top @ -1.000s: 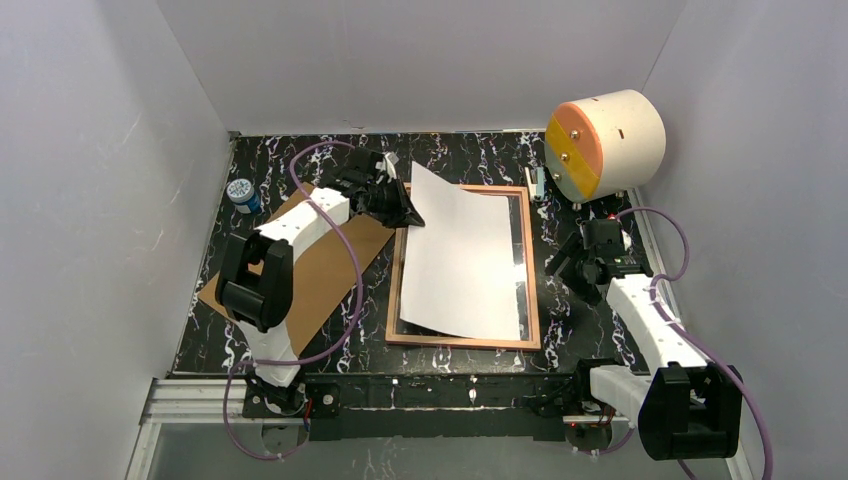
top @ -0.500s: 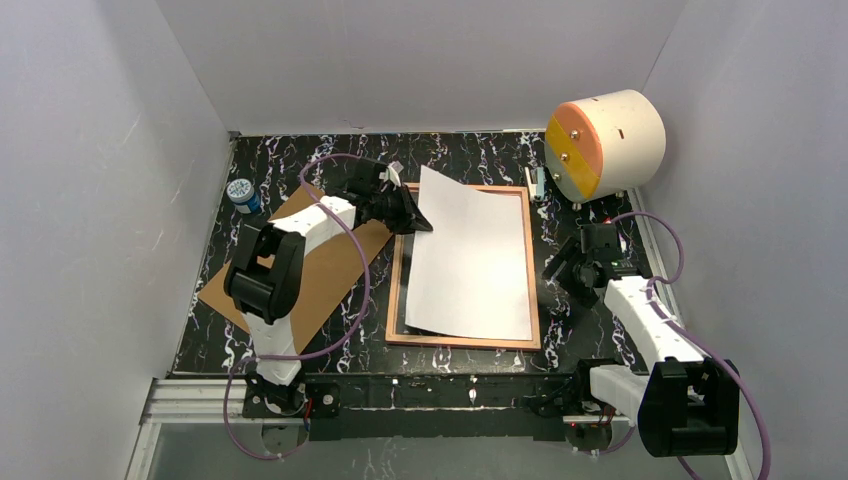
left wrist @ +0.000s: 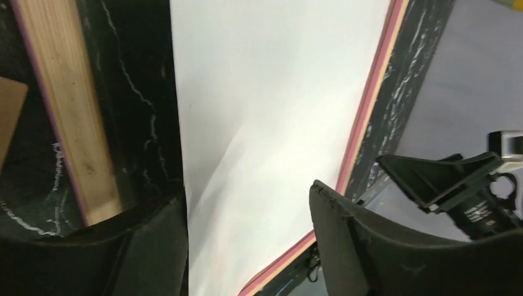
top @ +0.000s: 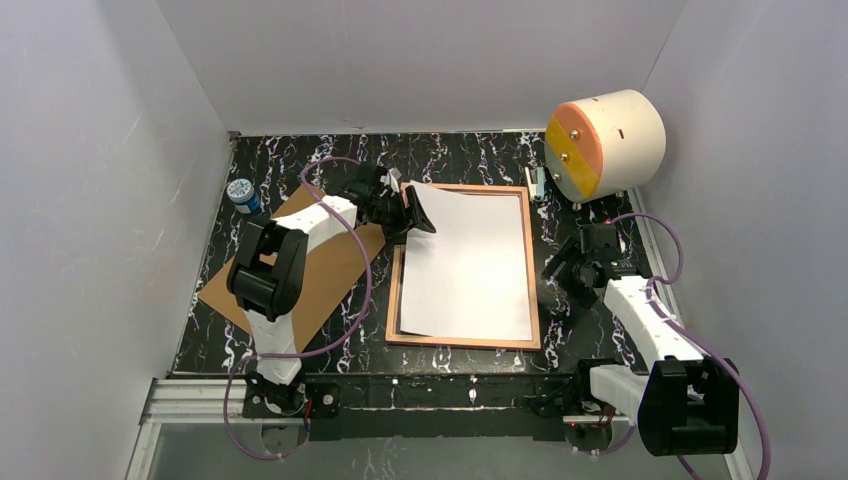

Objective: Put the photo into the frame

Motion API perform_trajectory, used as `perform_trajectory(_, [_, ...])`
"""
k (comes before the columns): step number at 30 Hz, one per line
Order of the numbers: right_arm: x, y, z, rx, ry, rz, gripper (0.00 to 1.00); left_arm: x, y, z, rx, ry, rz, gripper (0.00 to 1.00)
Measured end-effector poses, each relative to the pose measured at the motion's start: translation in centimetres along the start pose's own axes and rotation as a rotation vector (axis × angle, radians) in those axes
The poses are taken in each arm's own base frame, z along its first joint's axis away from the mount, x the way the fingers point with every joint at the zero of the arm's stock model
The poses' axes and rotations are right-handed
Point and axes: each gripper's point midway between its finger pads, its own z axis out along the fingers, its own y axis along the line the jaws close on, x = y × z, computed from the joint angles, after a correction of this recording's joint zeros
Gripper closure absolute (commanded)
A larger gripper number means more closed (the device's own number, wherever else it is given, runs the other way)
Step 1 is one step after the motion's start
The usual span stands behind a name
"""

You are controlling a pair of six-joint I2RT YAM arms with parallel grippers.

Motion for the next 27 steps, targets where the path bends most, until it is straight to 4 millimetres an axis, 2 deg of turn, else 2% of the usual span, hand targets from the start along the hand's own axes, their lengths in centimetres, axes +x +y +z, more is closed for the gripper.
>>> perform_trajectory(2, [0.0,0.0,0.0,0.000,0.000,0.000,0.19,0.0,0.5,-0.1,-0.033,0.001,0.006,0.23])
perform_trajectory(6, [-0.2,0.1,0.0,-0.005,-0.007,0.000,0.19,-0.8,0.9,-0.8,-0.100,-0.019,0.039,0.18])
perform_trajectory(12, [-0.3,0.2,0.0,-0.008,-0.011,0.000,0.19,-1.8,1.1,-2.1,-0.176,-0.049,0.093,0.17])
perform_trajectory(17, [-0.3,0.1,0.0,-0.003,-0.012,-0.001,0.20,-1.8,2.6,-2.9,-0.269,-0.049,0.113,0.17])
perform_trajectory(21, [-0.2,0.0,-0.5,-0.001,-0.007,-0.013,0.20,-2.9,3.6,-4.3,-0.378,-0.081,0.149,0.16])
perform_trajectory(23, [-0.8,0.7,-1.3,-0.031,-0.023,-0.025,0.20,-3.8,4.0,-5.3,-0.438,-0.112,0.176,0.14])
perform_trajectory(27, [-1.9,3.7,-3.7,-0.173,-0.054,-0.047,0.20,-6.0,4.9,-8.1,-0.549,-0.182,0.229,0.08])
